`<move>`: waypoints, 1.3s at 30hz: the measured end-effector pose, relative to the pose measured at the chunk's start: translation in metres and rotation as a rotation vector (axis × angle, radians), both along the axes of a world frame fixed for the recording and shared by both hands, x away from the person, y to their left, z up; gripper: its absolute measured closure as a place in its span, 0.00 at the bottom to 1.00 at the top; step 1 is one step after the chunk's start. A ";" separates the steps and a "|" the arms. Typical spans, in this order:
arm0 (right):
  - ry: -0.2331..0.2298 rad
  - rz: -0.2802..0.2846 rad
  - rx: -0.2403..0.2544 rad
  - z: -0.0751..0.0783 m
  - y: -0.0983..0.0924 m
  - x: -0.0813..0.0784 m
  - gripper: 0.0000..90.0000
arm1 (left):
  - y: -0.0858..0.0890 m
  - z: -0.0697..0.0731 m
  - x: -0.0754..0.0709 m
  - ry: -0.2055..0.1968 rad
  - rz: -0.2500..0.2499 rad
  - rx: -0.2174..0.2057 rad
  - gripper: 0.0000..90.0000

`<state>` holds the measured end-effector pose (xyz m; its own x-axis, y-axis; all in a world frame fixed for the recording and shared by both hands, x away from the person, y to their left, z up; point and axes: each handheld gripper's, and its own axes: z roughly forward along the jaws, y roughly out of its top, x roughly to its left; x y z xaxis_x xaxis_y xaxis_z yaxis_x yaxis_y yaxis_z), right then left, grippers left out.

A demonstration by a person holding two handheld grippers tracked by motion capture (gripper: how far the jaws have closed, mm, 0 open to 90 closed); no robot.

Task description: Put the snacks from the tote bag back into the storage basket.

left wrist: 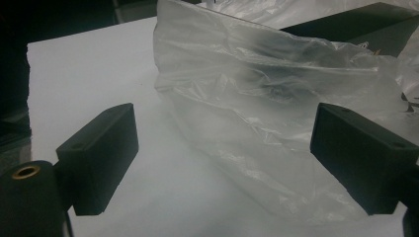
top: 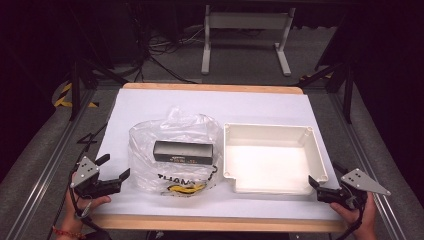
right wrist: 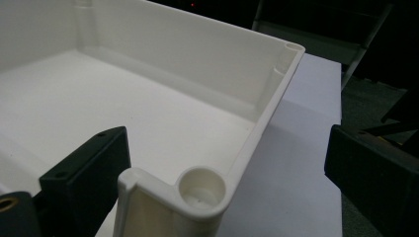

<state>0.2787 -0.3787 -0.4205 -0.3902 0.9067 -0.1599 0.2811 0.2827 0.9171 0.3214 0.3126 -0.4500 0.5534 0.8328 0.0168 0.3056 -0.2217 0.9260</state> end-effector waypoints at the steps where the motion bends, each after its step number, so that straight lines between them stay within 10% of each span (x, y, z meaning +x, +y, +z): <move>1: -0.001 -0.002 0.002 0.002 0.000 0.000 0.05 | 0.000 0.000 0.000 0.000 0.000 0.000 0.13; 39: -0.007 0.256 -0.092 0.053 0.056 0.017 0.27 | -0.002 0.000 -0.004 0.011 0.022 0.002 0.11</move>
